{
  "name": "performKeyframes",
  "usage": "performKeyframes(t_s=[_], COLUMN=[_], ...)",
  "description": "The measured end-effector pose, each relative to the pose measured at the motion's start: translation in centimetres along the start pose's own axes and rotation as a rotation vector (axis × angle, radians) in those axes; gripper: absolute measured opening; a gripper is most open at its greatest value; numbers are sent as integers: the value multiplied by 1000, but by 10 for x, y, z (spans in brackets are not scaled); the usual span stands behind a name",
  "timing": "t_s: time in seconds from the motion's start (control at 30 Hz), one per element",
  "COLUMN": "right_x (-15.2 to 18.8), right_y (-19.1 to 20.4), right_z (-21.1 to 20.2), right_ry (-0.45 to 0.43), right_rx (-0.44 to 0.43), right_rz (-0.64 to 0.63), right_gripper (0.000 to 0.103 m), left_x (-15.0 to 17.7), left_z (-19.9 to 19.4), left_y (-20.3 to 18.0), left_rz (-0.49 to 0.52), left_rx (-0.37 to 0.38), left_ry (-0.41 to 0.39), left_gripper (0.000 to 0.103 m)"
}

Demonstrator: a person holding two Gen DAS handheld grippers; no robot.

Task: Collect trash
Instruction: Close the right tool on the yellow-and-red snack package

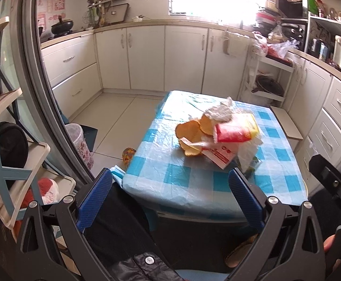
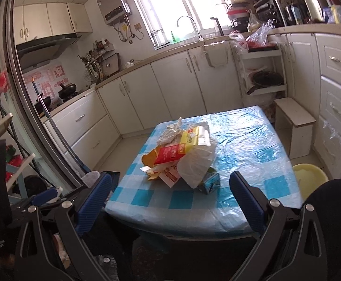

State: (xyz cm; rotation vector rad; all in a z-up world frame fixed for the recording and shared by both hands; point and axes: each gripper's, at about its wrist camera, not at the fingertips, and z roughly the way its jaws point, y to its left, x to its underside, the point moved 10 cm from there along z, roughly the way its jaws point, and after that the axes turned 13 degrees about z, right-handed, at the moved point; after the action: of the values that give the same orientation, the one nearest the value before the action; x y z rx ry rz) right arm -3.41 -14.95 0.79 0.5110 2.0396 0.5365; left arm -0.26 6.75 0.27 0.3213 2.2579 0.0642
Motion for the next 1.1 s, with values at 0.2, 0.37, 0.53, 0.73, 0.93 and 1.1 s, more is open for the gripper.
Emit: performKeyframes(t_s=[0.2,0.37,0.53,0.73,0.93,1.1], right_x=[-2,-4,-5,-8,-20,-40], right_y=[-13,-13,-20,-22,-20,-23], right_z=[56,90,128,155,159,121], right_ry=[122,185,246,262,267,214], right_rx=[-61,-101,-108,-103,-179,-234], right_rz=[150,204,295,319,334,311], right_gripper=[96,84,79,58,4,3], left_x=[-10,-10,-10,-7,-14,-41], left_z=[21,38,49,61,67,80], left_y=[23,28,28,32,32,22], left_rz=[-45,-55,-54,-57,-39,0], left_rx=[-51,-68,-78,-89,-97,-60], left_ry=[11,38,52,79,71,14], left_gripper=[95,95,95,95,95,95])
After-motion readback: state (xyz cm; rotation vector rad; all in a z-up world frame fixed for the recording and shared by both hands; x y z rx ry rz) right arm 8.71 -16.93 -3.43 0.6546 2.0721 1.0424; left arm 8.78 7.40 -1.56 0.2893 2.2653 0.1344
